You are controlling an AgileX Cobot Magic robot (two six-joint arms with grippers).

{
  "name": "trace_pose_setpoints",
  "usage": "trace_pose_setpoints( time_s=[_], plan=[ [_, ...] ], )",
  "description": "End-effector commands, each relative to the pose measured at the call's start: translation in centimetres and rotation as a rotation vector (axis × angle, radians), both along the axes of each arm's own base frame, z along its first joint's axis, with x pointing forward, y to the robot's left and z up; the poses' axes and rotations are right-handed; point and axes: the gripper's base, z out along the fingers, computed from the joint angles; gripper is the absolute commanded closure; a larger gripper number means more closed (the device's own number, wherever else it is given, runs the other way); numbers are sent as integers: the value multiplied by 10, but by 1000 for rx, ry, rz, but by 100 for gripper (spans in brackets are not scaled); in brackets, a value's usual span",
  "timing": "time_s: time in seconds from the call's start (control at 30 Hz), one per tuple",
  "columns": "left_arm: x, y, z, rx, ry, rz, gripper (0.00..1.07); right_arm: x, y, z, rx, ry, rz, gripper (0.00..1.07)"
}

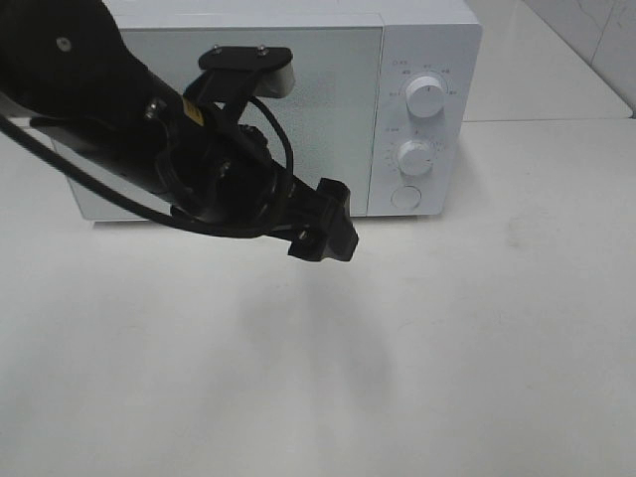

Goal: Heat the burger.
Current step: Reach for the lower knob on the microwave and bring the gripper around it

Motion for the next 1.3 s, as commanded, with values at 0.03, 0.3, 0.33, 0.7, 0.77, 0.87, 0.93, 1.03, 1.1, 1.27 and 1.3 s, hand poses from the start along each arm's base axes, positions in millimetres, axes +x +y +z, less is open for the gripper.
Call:
trace_pose_setpoints(
  time_s=[0.03,0.3,0.33,0.7,0.77,0.87,0.93,1.03,1.1,1.27,1.3],
  plan=[
    [-9,9,18,34,-41,-51,6,-5,-1,0,6,-32,-10,31],
    [-23,31,31,149,56,-27,6,-5,-1,0,6,-32,-10,31],
    [-23,35,29,165,80,-9,6,-5,-1,0,6,-32,-10,31],
    [-2,109,38,249,271,218,6,-5,-1,0,6,-32,-10,31],
    [2,132,44,247,297,292,6,-5,-1,0,6,-32,-10,31],
    [1,156,52,257,314,362,6,-5,-1,0,6,-32,-10,31],
    [1,164,54,264,317,385,6,-5,-1,0,6,-32,-10,31],
    [-2,185,61,287,322,446,6,-5,-1,0,6,-32,-10,31],
    [-7,198,65,292,323,487,6,-5,-1,0,6,-32,-10,31],
    [-34,230,62,303,331,599,6,-5,-1,0,6,-32,-10,31],
    [-34,230,62,303,331,599,6,-5,-1,0,6,-32,-10,31]
  ],
)
